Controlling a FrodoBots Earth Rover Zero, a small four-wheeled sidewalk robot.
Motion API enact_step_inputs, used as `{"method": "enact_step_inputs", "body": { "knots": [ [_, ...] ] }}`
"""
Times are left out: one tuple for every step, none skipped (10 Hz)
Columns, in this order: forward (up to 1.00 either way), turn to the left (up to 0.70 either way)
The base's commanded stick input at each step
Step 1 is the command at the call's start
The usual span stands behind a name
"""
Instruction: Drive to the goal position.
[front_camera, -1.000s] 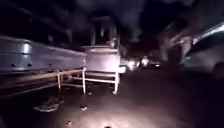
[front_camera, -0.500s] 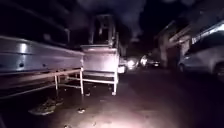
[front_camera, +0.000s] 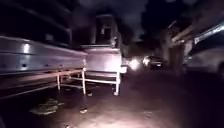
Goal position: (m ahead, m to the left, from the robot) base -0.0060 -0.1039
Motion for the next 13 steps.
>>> {"method": "enact_step_inputs", "body": {
  "knots": [
    [0.5, 0.0],
    [0.5, 0.0],
    [0.5, -0.03],
    [0.5, -0.24],
    [0.5, -0.27],
    [0.38, -0.21],
    [0.0, 0.0],
    [0.0, 0.0],
    [0.0, 0.0],
    [0.0, 0.0],
    [0.0, 0.0],
    [0.0, 0.0],
    [0.0, -0.02]
  ]
}}
